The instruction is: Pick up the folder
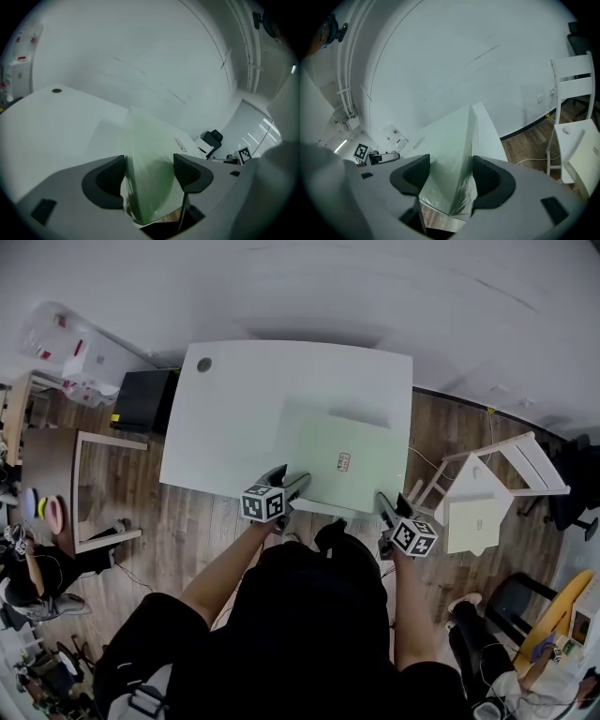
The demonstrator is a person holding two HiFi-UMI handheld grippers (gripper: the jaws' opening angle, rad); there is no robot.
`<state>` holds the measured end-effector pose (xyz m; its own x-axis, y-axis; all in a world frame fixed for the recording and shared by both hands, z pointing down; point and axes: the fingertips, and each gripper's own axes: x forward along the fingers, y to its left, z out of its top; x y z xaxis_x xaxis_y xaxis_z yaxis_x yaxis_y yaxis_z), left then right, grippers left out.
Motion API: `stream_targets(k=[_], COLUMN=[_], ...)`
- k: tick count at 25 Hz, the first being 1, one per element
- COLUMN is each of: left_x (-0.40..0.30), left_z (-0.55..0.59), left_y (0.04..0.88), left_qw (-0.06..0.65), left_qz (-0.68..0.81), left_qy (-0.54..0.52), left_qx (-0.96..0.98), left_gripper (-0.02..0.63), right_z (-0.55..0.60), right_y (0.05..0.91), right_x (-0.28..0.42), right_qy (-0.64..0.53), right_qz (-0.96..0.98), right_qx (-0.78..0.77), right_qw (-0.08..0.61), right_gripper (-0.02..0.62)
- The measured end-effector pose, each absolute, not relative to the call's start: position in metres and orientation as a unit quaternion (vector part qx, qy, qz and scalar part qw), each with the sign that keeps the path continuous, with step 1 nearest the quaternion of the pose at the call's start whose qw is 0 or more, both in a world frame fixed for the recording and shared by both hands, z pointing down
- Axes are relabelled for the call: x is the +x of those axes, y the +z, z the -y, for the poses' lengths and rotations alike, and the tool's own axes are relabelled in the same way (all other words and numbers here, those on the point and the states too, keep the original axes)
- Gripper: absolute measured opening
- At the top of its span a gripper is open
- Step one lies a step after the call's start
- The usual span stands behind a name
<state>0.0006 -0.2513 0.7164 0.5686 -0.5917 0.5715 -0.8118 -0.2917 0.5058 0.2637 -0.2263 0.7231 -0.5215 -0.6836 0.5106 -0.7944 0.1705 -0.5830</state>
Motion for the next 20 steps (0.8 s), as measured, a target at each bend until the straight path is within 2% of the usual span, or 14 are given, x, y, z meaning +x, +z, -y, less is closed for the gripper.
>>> stream_targets(k=[14,20], left_x=[-0.121,-0.165], left_z=[0.199,0.172], left_y=[0.627,0.584], left_qw=[0.342,0.283], left_qz=[0.512,0.534], left_qy=[0.079,0.051], left_qx=[0.784,0.795], left_gripper=[0.324,0.324], right_z=[0.198,0.18], right_y=[0.633,0.594], right_x=[0.145,0.1], right_qy=[0.356,0.324], right_qz=[0.802,0.821], right_qx=[0.479,0.469], right_qw=[0.034,0.024], right_gripper=[0.295,0.295])
